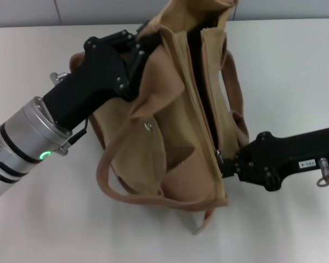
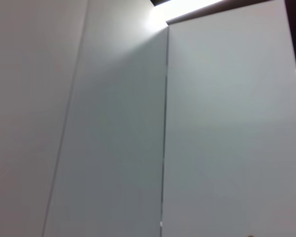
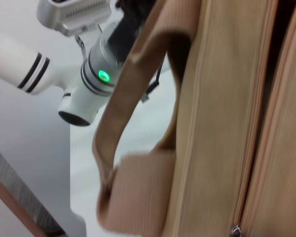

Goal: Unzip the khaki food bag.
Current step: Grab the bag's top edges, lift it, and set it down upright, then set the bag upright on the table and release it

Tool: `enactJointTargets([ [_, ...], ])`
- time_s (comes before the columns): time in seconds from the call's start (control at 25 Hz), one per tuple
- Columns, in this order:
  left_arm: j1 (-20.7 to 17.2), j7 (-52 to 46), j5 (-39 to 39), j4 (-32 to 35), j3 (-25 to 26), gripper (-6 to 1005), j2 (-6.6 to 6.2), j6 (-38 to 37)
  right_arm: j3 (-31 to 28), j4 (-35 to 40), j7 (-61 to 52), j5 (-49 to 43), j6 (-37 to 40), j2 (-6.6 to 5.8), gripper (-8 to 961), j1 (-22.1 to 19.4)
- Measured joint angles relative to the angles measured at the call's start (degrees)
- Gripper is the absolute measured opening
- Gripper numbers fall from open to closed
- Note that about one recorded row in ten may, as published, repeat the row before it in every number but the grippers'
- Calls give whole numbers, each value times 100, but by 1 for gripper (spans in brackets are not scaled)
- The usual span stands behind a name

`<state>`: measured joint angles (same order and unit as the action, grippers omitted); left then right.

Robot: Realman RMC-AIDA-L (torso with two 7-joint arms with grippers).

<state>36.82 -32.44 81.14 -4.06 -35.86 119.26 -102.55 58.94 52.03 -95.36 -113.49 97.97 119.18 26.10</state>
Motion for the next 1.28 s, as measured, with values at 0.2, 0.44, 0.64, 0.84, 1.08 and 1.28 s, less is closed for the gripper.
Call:
enactJointTargets([
  [0.2, -46, -46, -3, -48, 233, 31, 0, -10, -2, -28, 0, -154, 33, 0, 42, -146],
  [0.44, -47, -57, 6, -99, 287, 30, 0, -11, -225, -79, 87, -139, 100, 0, 54, -302],
  [0.64, -47, -60, 30, -104, 270, 30, 0, -13, -777, -78, 130, -115, 341, 0, 64, -338],
  [0.84, -99, -61, 33, -102, 279, 30, 0, -15, -1440, -65, 867, -116, 417, -7, 75, -528],
  [1.08, -133, -73, 7, -96, 282, 30, 0, -15, -2498, -680, 3013, -116, 392, -9, 226, -717],
  [1.28, -127, -78, 5, -95, 281, 31, 0, 13, -3489, -1266, 4469, -112, 314, 1, 433, -812],
])
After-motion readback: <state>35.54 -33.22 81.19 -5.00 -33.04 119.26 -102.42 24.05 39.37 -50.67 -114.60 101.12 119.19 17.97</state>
